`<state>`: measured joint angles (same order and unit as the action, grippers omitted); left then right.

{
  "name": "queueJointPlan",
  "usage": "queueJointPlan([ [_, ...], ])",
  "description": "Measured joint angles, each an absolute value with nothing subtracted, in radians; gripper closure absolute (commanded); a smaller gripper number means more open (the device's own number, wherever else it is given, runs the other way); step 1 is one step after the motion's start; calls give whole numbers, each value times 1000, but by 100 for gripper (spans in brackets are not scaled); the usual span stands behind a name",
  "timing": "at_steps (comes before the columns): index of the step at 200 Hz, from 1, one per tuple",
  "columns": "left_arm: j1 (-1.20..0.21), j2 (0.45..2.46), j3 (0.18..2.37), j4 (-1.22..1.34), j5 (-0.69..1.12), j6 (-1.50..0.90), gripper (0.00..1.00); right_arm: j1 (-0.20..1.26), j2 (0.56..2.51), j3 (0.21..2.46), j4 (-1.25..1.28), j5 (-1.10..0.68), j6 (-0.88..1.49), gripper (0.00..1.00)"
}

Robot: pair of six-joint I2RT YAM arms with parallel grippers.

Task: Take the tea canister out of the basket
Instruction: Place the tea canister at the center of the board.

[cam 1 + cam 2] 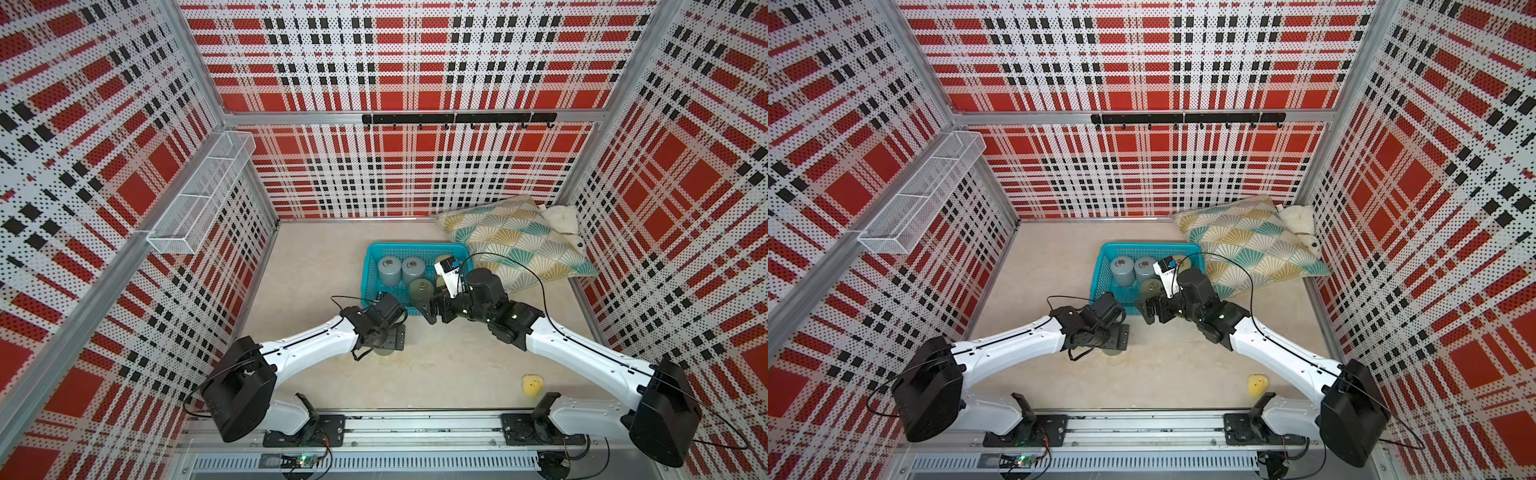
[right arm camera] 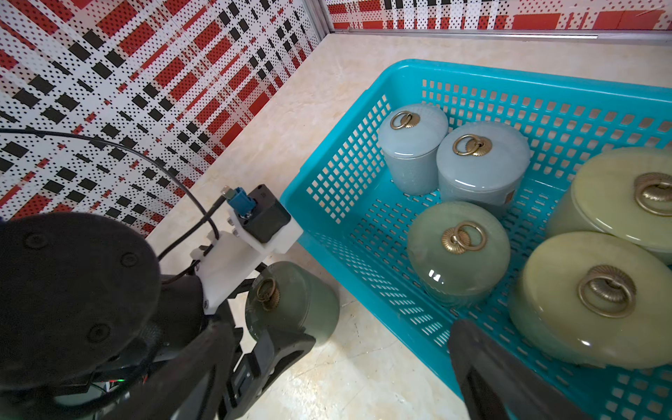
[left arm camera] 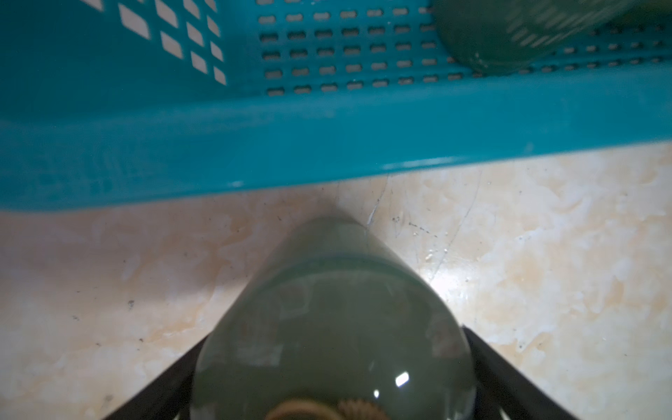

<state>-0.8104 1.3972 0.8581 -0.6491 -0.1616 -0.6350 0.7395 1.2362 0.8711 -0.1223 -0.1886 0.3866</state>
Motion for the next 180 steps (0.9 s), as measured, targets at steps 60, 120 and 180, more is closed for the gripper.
queueJointPlan([
  [60, -812, 1200, 901, -647, -159, -633, 1, 739, 1283, 948, -165, -109, 402, 0],
  [120, -812, 1028, 828, -446, -203, -669, 1, 739, 1441, 1138, -296, -48, 459, 0],
  [180, -748, 877, 590, -221, -222, -704, 1, 739, 1656, 1367, -525, -1, 500, 0],
])
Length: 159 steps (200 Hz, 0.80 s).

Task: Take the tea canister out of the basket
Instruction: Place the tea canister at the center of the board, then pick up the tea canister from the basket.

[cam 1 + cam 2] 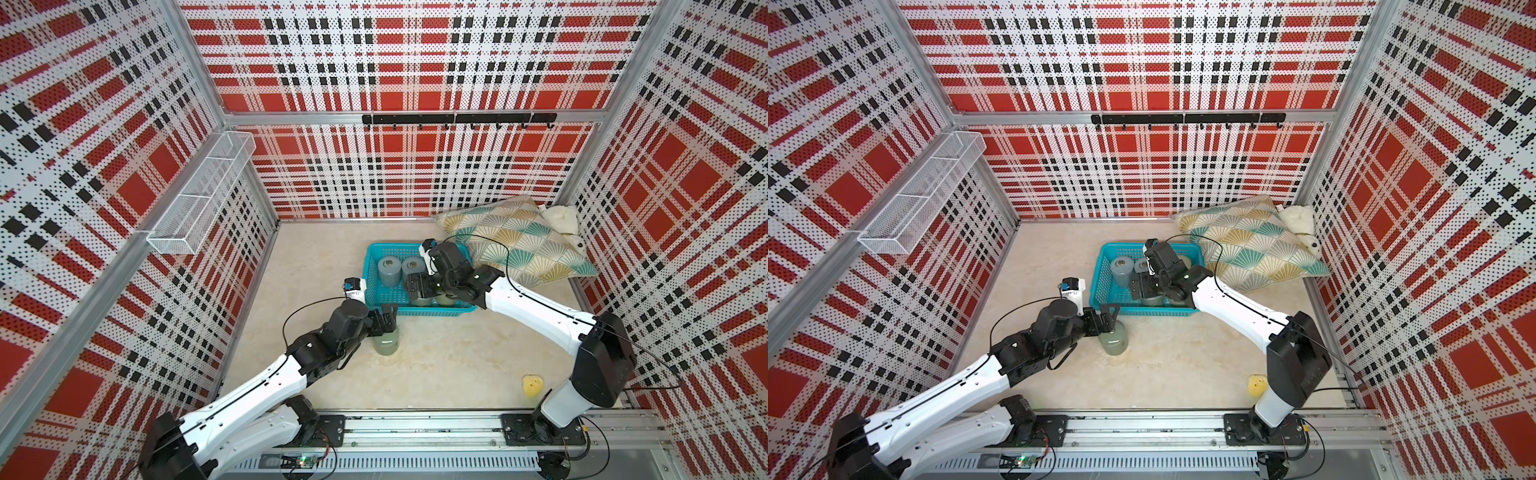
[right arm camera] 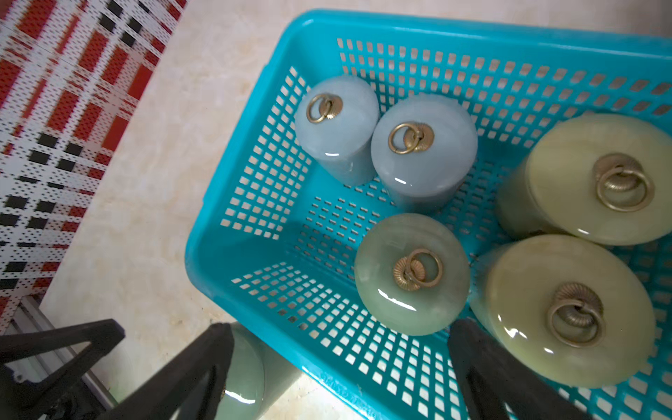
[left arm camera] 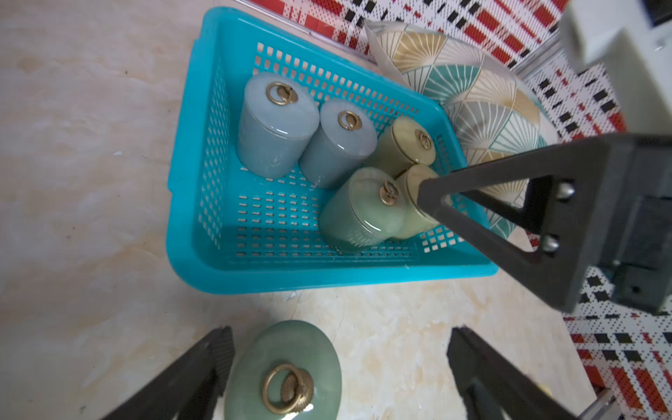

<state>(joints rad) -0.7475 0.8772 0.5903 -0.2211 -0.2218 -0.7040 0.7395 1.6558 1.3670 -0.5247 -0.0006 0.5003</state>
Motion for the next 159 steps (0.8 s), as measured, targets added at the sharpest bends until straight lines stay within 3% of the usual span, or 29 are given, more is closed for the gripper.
queueJointPlan([
  [58, -726, 734, 519, -128, -249, -703, 1, 739, 1803, 1533, -725, 57, 524, 0],
  [159, -726, 765, 515, -83, -192, -702, 0, 738, 1967, 1615, -858, 64, 529, 0],
])
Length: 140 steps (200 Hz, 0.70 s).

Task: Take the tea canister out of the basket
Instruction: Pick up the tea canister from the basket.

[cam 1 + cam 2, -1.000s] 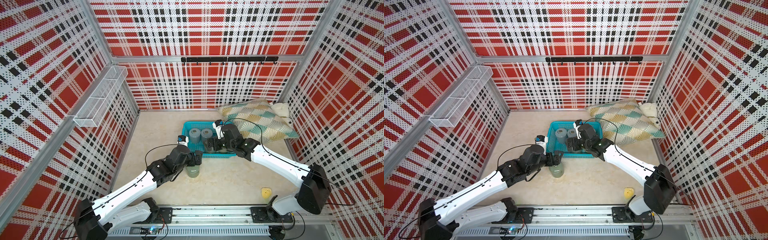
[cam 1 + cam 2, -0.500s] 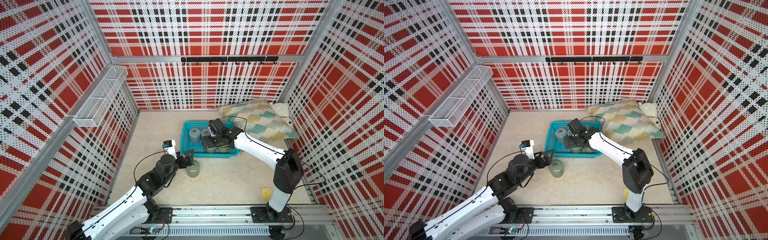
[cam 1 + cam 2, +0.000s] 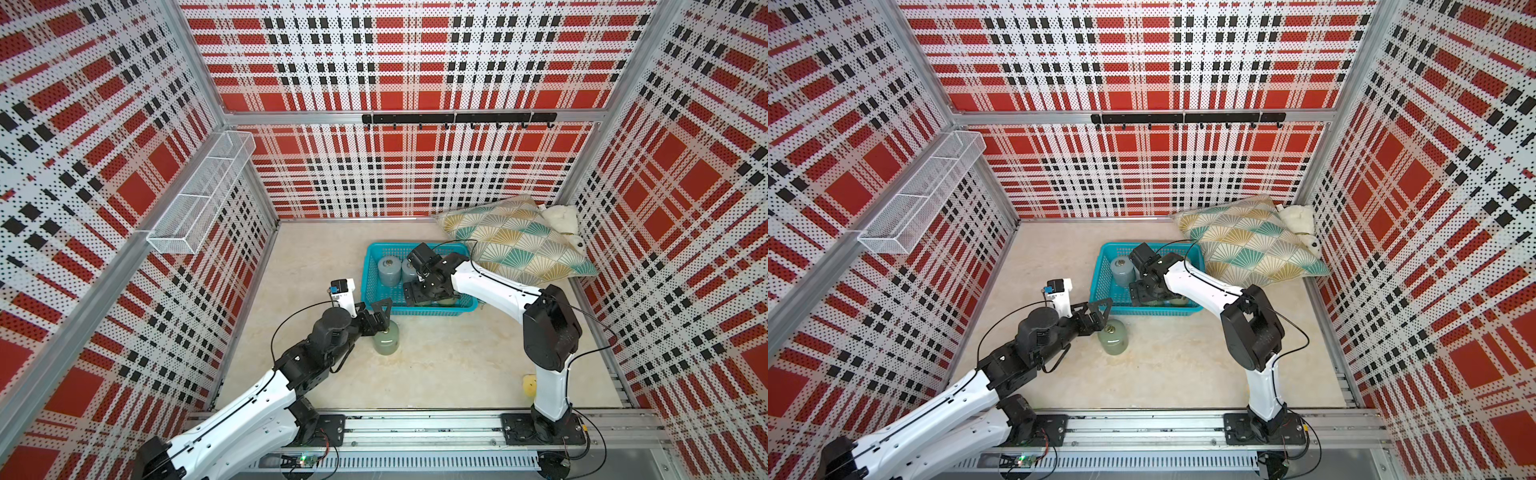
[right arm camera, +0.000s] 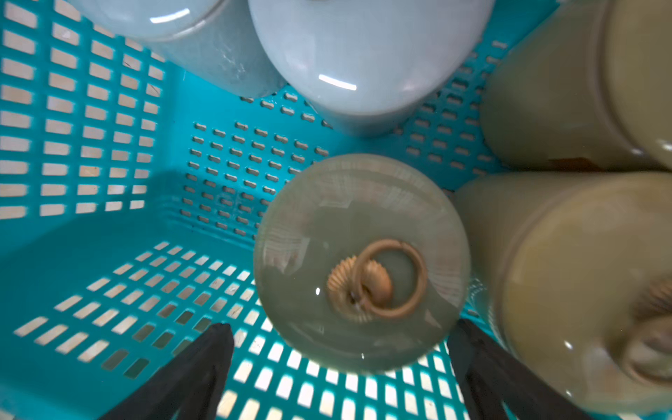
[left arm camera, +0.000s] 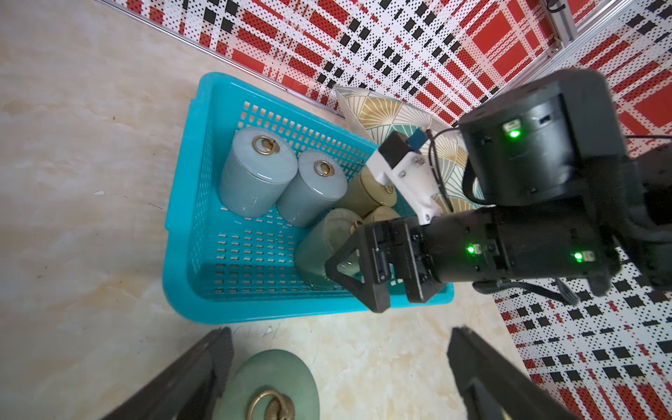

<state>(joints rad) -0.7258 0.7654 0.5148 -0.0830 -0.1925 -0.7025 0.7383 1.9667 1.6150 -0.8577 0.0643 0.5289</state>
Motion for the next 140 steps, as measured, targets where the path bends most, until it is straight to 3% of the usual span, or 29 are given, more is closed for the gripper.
queueJointPlan([
  [140, -730, 764, 506, -67, -162, -702, 0, 717, 2153, 1788, -910, 72, 496, 0],
])
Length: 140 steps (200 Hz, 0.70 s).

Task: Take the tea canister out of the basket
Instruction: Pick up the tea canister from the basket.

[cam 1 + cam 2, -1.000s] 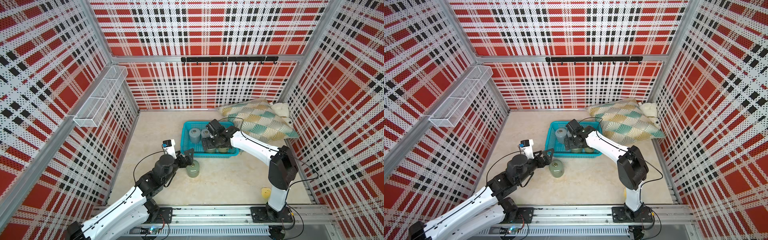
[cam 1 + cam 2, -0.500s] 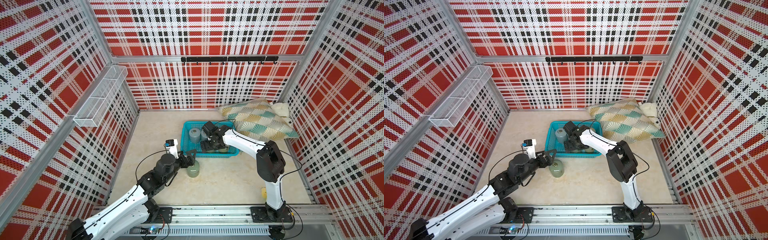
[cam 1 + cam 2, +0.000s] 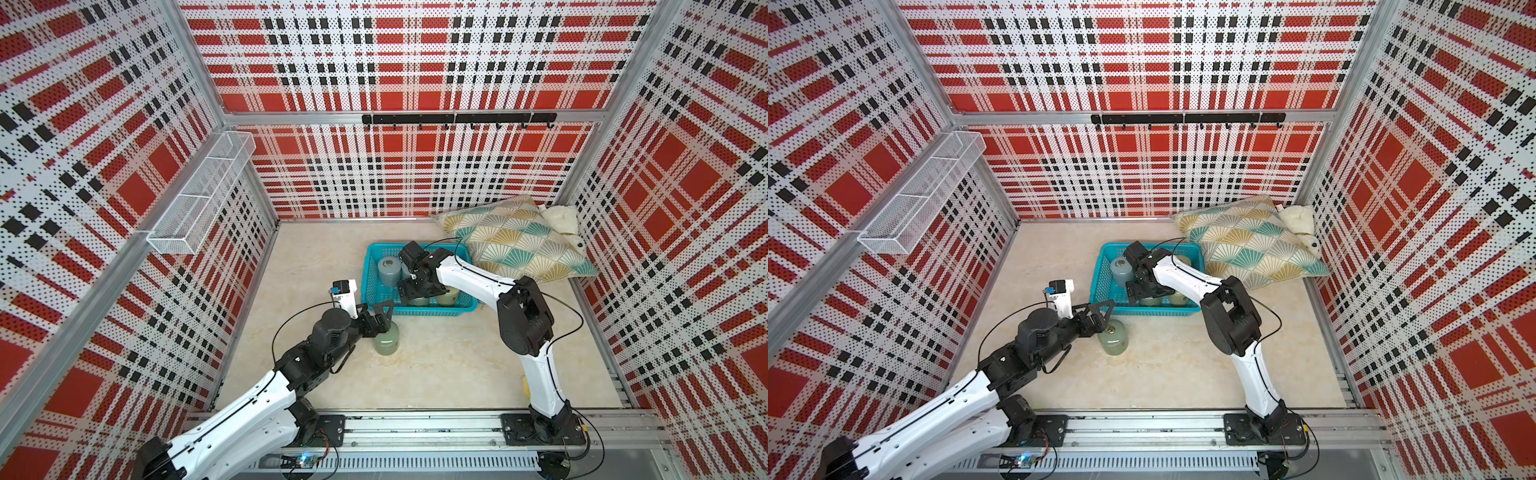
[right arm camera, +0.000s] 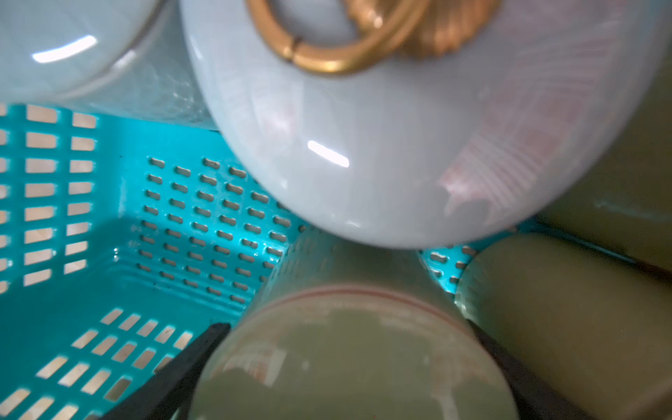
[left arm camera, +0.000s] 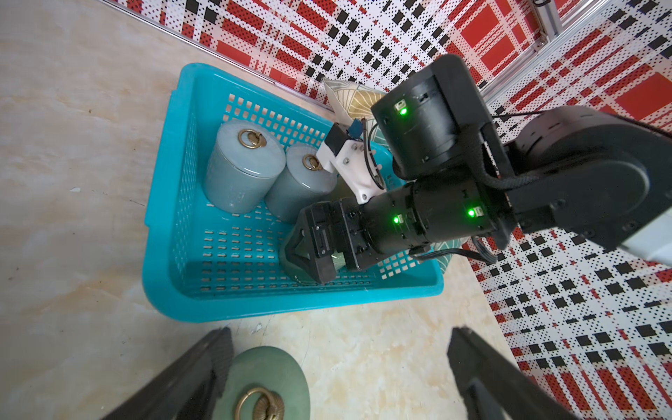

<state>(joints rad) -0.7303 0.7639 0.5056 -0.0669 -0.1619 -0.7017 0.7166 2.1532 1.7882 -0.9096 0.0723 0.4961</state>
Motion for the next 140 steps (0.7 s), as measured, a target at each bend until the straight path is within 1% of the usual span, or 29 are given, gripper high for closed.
queueJointPlan([
  [76, -734, 766, 506, -67, -162, -699, 0, 719, 2171, 1794, -922, 87, 480, 0],
  [96, -737, 766, 506, -67, -162, -698, 0, 721, 2174, 1797, -930, 95, 471, 12],
  [102, -739, 766, 506, -67, -162, -698, 0, 725, 2175, 1797, -933, 95, 469, 19],
  [111, -740, 766, 506, -67, -162, -698, 0, 726, 2175, 1800, -937, 99, 464, 31],
  [119, -741, 766, 506, -67, -162, -698, 0, 727, 2175, 1804, -942, 101, 467, 37],
  [140, -742, 766, 506, -67, -162, -698, 0, 730, 2175, 1806, -954, 101, 459, 37],
])
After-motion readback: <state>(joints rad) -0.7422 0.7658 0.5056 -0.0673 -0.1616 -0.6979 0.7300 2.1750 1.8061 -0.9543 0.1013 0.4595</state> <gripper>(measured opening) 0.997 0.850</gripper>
